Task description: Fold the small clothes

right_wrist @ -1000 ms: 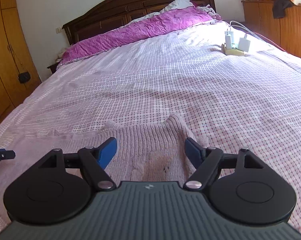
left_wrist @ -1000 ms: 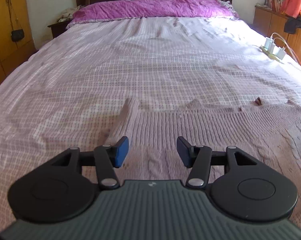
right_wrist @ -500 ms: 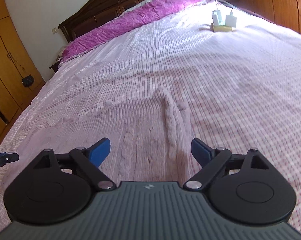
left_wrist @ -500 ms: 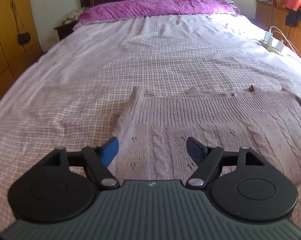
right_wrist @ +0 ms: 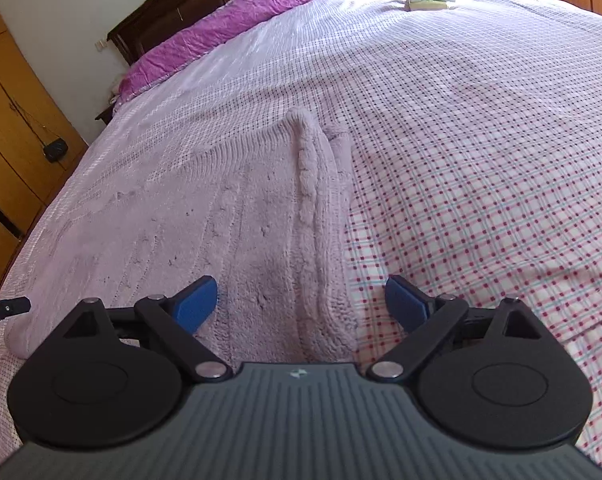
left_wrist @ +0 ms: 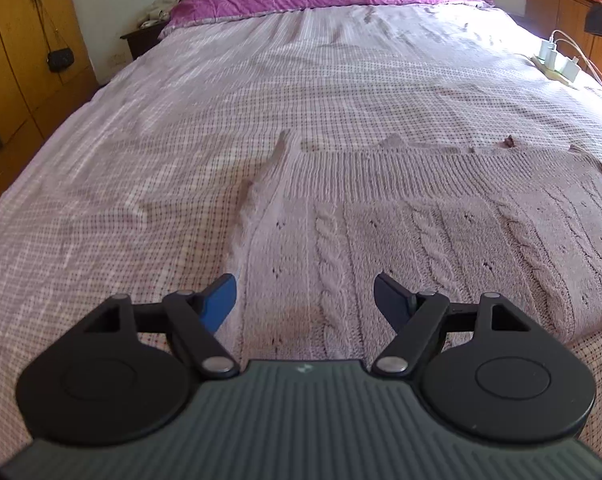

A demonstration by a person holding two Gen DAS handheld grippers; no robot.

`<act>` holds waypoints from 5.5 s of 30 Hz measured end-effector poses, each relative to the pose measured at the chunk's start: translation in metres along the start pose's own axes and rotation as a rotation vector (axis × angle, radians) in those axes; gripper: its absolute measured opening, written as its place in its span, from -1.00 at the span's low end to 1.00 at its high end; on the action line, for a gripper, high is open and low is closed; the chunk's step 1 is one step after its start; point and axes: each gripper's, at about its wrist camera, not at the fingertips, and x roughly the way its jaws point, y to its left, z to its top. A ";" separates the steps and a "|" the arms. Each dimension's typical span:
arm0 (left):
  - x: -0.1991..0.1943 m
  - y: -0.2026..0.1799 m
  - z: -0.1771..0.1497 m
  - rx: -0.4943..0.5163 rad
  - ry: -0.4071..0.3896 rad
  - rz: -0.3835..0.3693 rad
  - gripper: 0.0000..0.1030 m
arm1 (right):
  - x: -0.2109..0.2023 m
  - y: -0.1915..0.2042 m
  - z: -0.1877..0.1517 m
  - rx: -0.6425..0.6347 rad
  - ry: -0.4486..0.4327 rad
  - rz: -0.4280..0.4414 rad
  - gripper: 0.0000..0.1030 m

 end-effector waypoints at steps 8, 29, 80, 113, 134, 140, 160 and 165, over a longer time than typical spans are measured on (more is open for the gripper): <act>0.006 0.003 -0.004 -0.008 0.021 0.010 0.50 | 0.015 -0.008 0.004 0.184 -0.005 0.240 0.84; 0.005 0.018 -0.017 -0.056 0.061 0.024 0.50 | 0.013 -0.028 -0.008 0.414 -0.203 0.317 -0.42; -0.019 0.137 -0.050 -0.261 0.038 0.097 0.50 | 0.107 0.396 -0.058 -0.582 0.150 0.243 0.35; -0.002 0.067 0.031 -0.124 -0.093 -0.155 0.49 | 0.009 0.260 -0.004 -0.289 0.104 0.267 0.57; 0.058 0.015 0.032 0.001 -0.173 -0.269 -0.76 | 0.083 0.195 0.020 -0.068 0.174 0.305 0.68; 0.042 0.069 0.033 -0.243 -0.250 -0.164 -0.79 | 0.073 0.226 0.011 -0.196 0.089 0.371 0.68; 0.068 0.088 0.016 -0.240 -0.117 -0.117 -0.75 | 0.085 0.277 -0.002 -0.366 0.155 0.193 0.81; 0.053 0.085 0.022 -0.239 -0.091 -0.153 -0.56 | 0.087 0.276 0.000 -0.355 0.160 0.190 0.81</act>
